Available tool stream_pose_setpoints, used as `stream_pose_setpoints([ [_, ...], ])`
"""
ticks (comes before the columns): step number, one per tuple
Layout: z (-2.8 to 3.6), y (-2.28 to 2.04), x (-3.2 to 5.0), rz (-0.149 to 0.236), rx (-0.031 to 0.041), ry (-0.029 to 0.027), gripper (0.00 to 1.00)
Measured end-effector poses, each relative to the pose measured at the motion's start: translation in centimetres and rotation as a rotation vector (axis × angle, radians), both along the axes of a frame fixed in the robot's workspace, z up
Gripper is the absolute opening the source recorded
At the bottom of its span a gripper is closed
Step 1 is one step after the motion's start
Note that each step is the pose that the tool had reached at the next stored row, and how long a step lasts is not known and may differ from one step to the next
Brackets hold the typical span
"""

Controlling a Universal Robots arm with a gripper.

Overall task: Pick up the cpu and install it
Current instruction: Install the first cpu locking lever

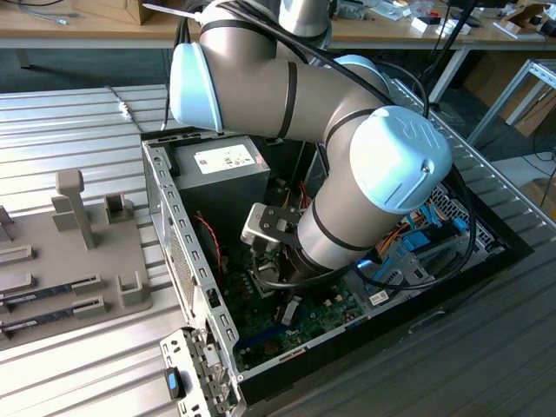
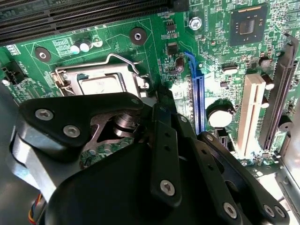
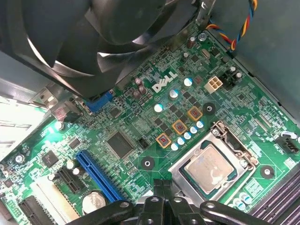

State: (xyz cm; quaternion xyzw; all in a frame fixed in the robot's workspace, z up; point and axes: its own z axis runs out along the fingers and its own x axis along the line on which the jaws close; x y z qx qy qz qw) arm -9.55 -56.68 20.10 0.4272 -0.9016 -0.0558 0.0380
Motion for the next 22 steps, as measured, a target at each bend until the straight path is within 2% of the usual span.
stream_pose_setpoints([
  [3,-0.03,0.20,0.01,0.000,0.0002,-0.0001,0.11],
  [8,-0.06,0.83,0.01,0.003,0.0001,0.0000,0.11],
  [14,-0.06,0.84,-0.31,0.005,0.0032,-0.0008,0.11],
  [18,0.18,0.83,-0.32,0.005,0.0153,-0.0008,0.11],
  [22,0.30,0.75,-0.33,0.005,0.0337,-0.0008,0.11],
])
